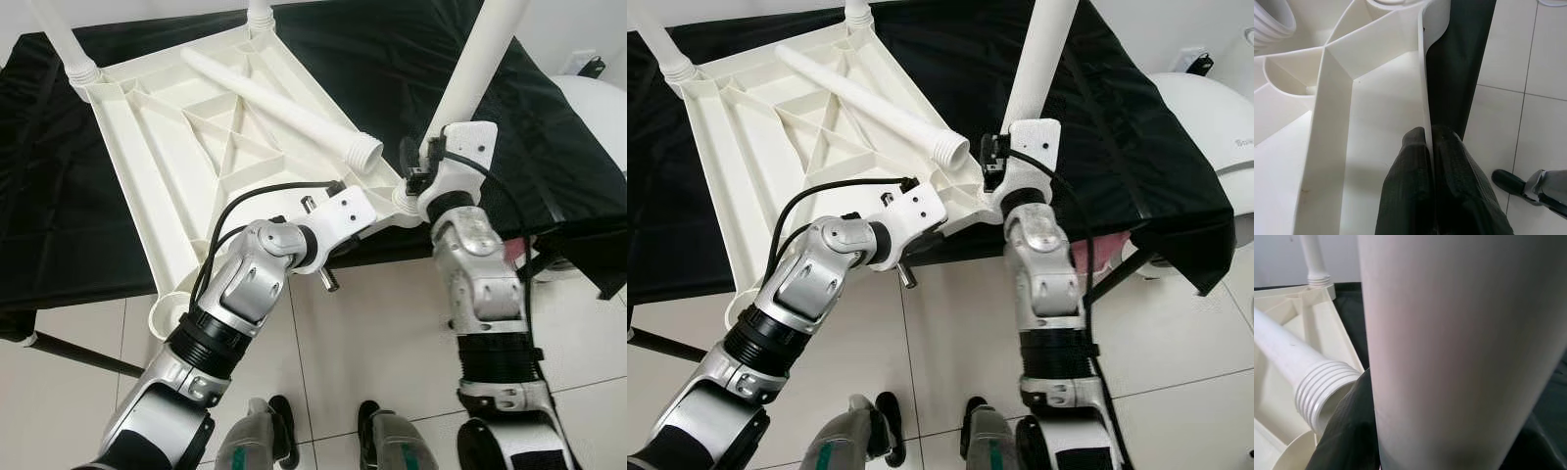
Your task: Building children table
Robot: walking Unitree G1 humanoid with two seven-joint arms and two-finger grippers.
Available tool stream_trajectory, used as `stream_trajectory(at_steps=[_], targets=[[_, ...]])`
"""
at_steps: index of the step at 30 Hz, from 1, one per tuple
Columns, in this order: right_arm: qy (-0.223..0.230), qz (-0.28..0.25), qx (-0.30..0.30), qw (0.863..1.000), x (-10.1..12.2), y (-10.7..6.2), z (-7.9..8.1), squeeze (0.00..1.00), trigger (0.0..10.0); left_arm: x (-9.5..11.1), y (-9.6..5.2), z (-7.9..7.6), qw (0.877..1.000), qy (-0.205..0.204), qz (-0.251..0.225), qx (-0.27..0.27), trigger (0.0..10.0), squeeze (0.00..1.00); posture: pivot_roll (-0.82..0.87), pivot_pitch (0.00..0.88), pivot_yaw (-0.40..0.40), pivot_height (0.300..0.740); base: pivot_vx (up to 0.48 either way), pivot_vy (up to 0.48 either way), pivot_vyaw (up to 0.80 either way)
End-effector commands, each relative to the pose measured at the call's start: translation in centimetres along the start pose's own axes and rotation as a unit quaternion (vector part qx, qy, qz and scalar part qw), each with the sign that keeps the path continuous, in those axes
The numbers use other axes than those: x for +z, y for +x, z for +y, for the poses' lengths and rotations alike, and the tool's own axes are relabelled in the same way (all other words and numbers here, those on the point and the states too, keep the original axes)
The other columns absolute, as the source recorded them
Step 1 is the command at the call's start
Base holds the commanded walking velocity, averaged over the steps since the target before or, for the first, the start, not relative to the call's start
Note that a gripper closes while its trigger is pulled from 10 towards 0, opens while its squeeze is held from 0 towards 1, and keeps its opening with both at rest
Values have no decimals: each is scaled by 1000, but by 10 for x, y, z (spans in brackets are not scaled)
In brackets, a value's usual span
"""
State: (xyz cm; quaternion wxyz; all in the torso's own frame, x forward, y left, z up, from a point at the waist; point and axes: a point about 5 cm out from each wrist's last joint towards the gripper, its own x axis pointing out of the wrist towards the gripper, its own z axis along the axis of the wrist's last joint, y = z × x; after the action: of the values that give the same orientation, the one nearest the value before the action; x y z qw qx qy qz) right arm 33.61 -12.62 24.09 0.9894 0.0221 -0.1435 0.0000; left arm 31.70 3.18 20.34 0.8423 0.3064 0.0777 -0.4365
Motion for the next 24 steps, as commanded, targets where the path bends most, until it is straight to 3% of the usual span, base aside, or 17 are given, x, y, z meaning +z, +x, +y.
stream_trajectory(at_steps=[1,3,7,19,24], targets=[[15,4,-11,1000,-2,-2,6,0,10000,9,1,1,999,20,-12,35,10000,0,-141,197,28,740,0,0,0],[1,11,-60,998,-5,-1,9,0,10000,9,0,1,999,20,-12,35,10000,0,-139,194,27,740,0,0,0],[-13,23,-105,994,-10,-2,12,0,10000,9,0,1,999,20,-12,36,10000,0,-135,187,30,740,0,0,0],[-35,65,-180,981,-30,2,18,0,10000,6,0,3,999,16,-3,40,10000,0,-135,192,39,740,0,0,0],[-24,68,-186,980,-32,5,37,0,10000,0,1,8,999,0,14,51,10000,0,-136,197,40,740,0,0,0]])
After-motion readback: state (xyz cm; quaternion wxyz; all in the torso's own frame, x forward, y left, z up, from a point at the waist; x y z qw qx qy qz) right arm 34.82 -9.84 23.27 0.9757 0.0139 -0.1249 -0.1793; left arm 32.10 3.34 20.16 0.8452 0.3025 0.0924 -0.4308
